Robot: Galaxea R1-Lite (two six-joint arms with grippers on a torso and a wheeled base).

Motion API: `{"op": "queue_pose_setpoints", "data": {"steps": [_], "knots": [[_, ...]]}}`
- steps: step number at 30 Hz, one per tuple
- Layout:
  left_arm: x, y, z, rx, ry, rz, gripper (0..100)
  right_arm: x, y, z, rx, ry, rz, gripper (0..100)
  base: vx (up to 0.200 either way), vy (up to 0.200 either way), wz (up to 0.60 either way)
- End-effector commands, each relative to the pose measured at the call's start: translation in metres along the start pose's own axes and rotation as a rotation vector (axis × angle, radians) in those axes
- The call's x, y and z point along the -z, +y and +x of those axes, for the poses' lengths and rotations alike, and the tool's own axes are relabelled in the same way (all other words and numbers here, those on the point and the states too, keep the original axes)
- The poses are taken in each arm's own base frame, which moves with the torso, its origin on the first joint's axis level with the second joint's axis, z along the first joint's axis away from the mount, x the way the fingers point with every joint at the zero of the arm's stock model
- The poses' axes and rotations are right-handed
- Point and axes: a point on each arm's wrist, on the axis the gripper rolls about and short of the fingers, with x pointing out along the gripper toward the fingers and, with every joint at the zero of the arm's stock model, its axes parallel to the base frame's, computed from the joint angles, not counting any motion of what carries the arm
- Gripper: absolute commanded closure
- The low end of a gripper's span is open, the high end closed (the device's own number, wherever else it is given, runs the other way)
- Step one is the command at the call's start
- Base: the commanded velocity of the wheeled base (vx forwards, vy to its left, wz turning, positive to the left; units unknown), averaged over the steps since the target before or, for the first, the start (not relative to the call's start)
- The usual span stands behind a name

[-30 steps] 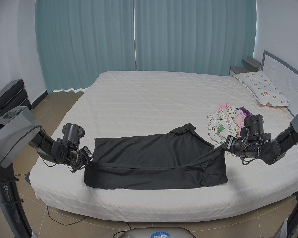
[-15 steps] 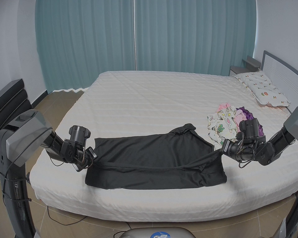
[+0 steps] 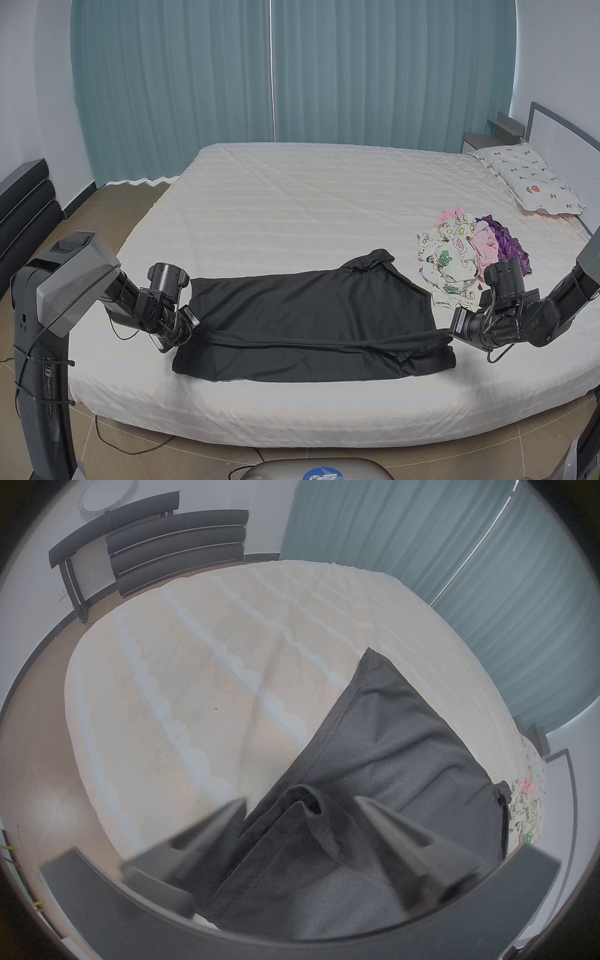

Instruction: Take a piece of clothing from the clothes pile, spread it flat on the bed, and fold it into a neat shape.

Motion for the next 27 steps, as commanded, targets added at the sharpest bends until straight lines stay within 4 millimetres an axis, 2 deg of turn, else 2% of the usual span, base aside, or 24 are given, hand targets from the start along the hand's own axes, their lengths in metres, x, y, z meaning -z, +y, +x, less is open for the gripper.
{"op": "queue_pose_setpoints", "data": {"steps": [1,3,6,7,9,13,21,23,24,25,26,27], "knots": [[-0.002,0.001,-0.002,-0.001,-0.002,-0.006,0,0.01,-0.003,-0.012,-0.006,0.07,0.0,100,0.0,0.0,0.0],[-0.007,0.003,-0.007,-0.001,-0.01,-0.016,0,0.015,-0.006,-0.014,-0.011,0.121,0.003,100,0.0,0.0,0.0],[-0.008,0.007,-0.011,-0.007,-0.003,-0.02,0,0.026,-0.013,-0.006,0.013,0.177,0.006,100,0.0,0.0,0.0],[-0.008,0.008,-0.012,-0.011,-0.001,-0.022,0,0.031,-0.017,-0.002,0.03,0.201,0.001,0,0.0,0.0,0.0],[-0.007,0.009,-0.014,-0.014,0.005,-0.021,0,0.037,-0.021,0.007,0.057,0.226,0.001,0,0.0,0.0,0.0],[-0.005,0.012,-0.015,-0.021,0.013,-0.022,0,0.036,-0.024,0.012,0.064,0.215,0.003,0,0.0,0.0,0.0],[-0.007,0.011,-0.021,0.026,0.045,-0.056,0,0.016,-0.021,0.02,-0.009,0.08,0.03,0,0.0,0.0,0.0],[-0.008,0.009,-0.023,0.052,0.069,-0.065,0,0.016,-0.025,0.033,-0.013,0.061,0.033,0,0.0,0.0,0.0],[-0.008,0.009,-0.023,0.052,0.069,-0.065,0,0.016,-0.025,0.033,-0.013,0.061,0.033,0,0.0,0.0,0.0],[-0.008,0.008,-0.022,0.056,0.071,-0.065,0,0.016,-0.026,0.044,-0.021,0.048,0.033,0,0.0,0.0,0.0],[-0.008,0.008,-0.022,0.056,0.071,-0.065,0,0.016,-0.026,0.044,-0.021,0.048,0.033,0,0.0,0.0,0.0],[-0.008,0.008,-0.021,0.059,0.069,-0.063,0,0.017,-0.027,0.056,-0.029,0.041,0.031,0,0.0,0.0,0.0]]}}
